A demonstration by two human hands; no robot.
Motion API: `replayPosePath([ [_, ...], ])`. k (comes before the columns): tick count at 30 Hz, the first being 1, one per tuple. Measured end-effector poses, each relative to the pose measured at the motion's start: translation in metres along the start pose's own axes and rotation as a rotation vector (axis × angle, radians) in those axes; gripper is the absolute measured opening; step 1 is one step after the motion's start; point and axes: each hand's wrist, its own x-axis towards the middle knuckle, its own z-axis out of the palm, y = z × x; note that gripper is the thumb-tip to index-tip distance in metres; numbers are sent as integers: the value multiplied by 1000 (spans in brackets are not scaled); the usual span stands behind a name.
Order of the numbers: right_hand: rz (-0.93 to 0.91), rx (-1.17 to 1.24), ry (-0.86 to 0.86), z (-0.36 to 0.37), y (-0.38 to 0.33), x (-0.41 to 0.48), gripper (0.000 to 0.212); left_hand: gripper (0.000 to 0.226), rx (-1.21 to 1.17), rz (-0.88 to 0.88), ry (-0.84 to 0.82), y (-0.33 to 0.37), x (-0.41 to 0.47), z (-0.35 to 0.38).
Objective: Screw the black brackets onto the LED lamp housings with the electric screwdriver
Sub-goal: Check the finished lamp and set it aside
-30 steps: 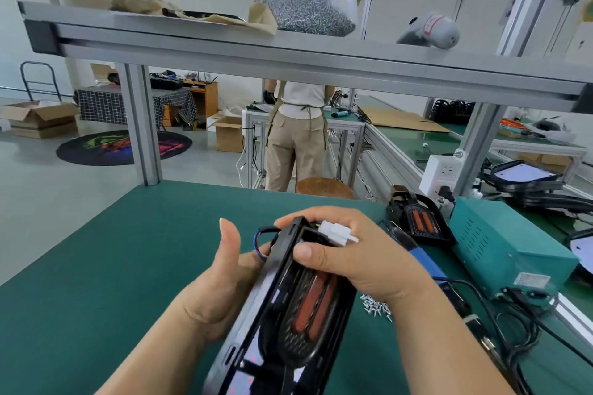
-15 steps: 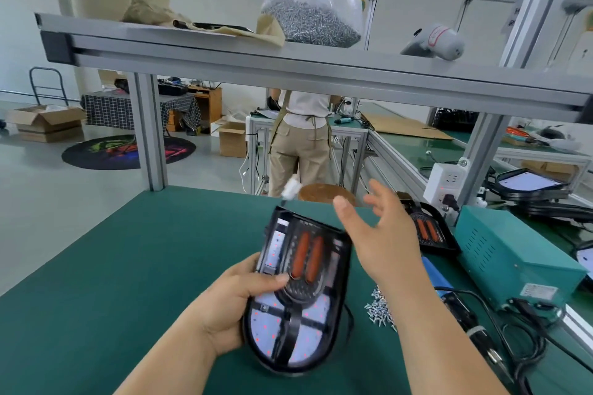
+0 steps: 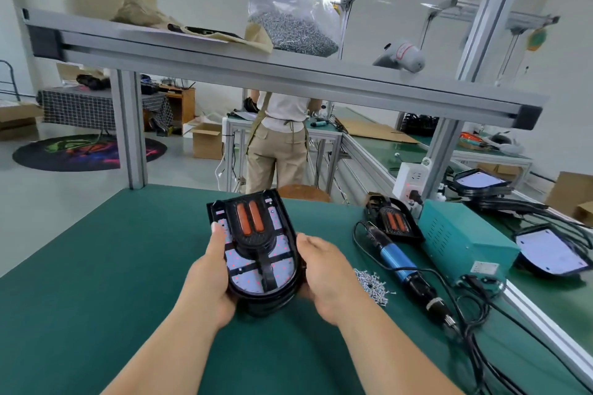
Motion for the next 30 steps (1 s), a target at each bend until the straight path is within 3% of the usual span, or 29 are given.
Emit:
replayPosePath([
  [4,-42,26,67,2,2,-17,37,53,69,26,-25,5,-14,15],
  [9,-90,229,224,-31,-10,-50,45,43,61,14,-429,7,-51,40],
  [12,-117,305,343,-66,-20,-71,35,48,19,-51,-612,1,-70,59],
  [24,-174,278,715,-203,-15,-191,28,44,40,-345,-712,-84,-159,191],
  [30,-224,188,875,-262,-9,-274,33,56,63,-473,-874,-136,-219,254],
])
